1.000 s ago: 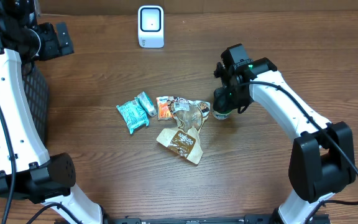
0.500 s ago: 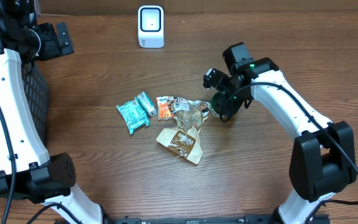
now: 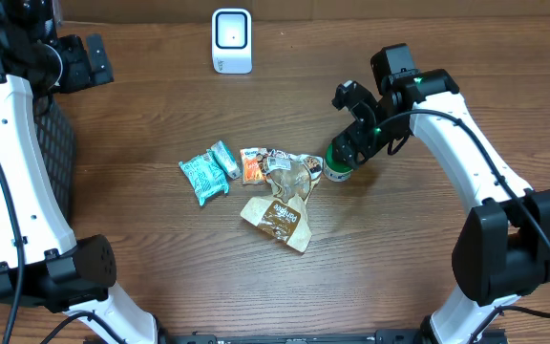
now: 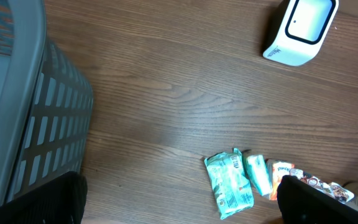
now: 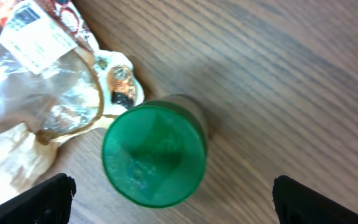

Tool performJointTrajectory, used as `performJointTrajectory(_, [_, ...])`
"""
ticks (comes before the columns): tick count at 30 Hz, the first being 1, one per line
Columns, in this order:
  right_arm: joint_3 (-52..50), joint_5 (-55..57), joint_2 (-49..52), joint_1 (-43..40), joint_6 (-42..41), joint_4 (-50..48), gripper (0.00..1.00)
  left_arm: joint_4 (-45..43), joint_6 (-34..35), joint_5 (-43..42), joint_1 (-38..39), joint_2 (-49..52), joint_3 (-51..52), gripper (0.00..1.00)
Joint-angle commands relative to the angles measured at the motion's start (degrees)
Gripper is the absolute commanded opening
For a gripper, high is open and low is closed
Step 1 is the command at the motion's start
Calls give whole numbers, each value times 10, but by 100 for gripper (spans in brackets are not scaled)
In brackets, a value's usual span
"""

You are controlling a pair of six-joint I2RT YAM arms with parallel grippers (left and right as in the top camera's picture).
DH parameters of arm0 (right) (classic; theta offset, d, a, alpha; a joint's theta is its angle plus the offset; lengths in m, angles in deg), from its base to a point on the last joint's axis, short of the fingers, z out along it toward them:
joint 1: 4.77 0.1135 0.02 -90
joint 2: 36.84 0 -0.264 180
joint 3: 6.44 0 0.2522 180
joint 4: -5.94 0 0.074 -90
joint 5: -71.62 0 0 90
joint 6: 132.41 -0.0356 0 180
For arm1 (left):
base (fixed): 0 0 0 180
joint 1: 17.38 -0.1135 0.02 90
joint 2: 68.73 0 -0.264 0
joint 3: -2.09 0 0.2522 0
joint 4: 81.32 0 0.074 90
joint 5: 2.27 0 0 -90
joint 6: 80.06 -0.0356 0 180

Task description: Scan the item barcode

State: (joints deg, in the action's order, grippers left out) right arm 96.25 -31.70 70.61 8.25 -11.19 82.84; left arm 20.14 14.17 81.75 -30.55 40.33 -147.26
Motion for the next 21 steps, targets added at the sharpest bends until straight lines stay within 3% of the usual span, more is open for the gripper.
performJointTrajectory(1, [12,-40,-1,14,-14,0,100,-1,-10,-7,1,-7,-5,100])
performJointTrajectory(11, [11,-48,0,44,-21,5,94,-1,-10,-7,1,-7,-5,99])
performJointTrajectory(21, [11,-57,0,44,-70,6,100,-1,-10,-7,1,-7,-5,100])
